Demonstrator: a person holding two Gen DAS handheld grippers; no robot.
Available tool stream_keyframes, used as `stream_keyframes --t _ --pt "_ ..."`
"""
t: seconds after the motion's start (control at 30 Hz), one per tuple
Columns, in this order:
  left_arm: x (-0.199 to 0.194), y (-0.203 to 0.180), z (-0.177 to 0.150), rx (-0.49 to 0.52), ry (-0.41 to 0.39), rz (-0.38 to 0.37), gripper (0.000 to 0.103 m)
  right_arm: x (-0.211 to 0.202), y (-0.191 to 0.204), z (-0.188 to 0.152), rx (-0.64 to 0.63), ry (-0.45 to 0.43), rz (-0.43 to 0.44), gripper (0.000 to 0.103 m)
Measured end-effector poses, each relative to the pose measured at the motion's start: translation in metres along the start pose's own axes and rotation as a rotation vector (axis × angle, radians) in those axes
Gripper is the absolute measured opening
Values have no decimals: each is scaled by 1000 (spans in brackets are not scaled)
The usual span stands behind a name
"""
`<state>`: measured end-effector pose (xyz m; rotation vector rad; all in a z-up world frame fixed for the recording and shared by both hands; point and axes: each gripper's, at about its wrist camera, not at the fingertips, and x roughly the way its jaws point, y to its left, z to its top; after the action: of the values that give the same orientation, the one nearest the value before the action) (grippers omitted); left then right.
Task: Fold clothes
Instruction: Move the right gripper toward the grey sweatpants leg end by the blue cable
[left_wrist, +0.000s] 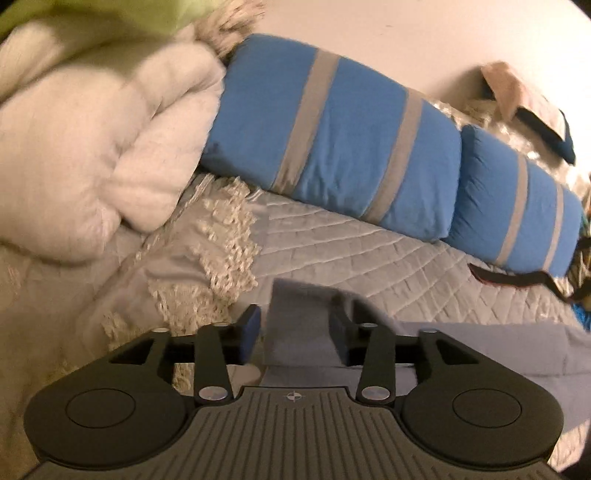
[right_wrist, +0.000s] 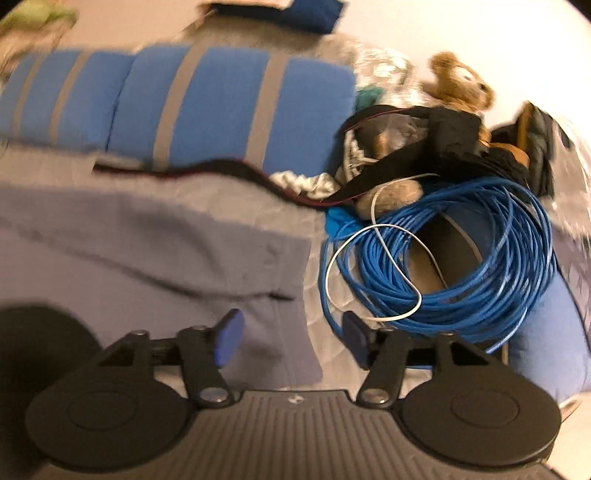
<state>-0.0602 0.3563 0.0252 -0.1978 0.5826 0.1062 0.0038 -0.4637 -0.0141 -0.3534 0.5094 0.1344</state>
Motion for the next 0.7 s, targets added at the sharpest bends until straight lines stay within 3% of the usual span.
stream_keyframes --t 0.1,0.27,0.47,0.57,0.63,0.67,0.7 --pt "-10 -31 19 114 6 2 63 6 16 5 -192 -12 -54 79" --pt "-27 -89 39 281 -12 -32 73 34 42 9 -546 -23 -119 79" --pt "-25 -172 49 465 -27 -104 76 76 63 -5 -901 -6 -131 78" --pt "-19 -214 43 563 -15 -154 76 88 65 -6 -962 -14 -127 76" --pt "-13 -240 37 626 -10 -183 76 94 66 -4 -978 -25 -107 71" --pt "-8 -253 33 657 -6 -197 76 96 67 -3 -991 -19 -91 64" --pt "-4 -268 29 694 -10 -214 76 97 68 -1 -1008 -6 -71 48"
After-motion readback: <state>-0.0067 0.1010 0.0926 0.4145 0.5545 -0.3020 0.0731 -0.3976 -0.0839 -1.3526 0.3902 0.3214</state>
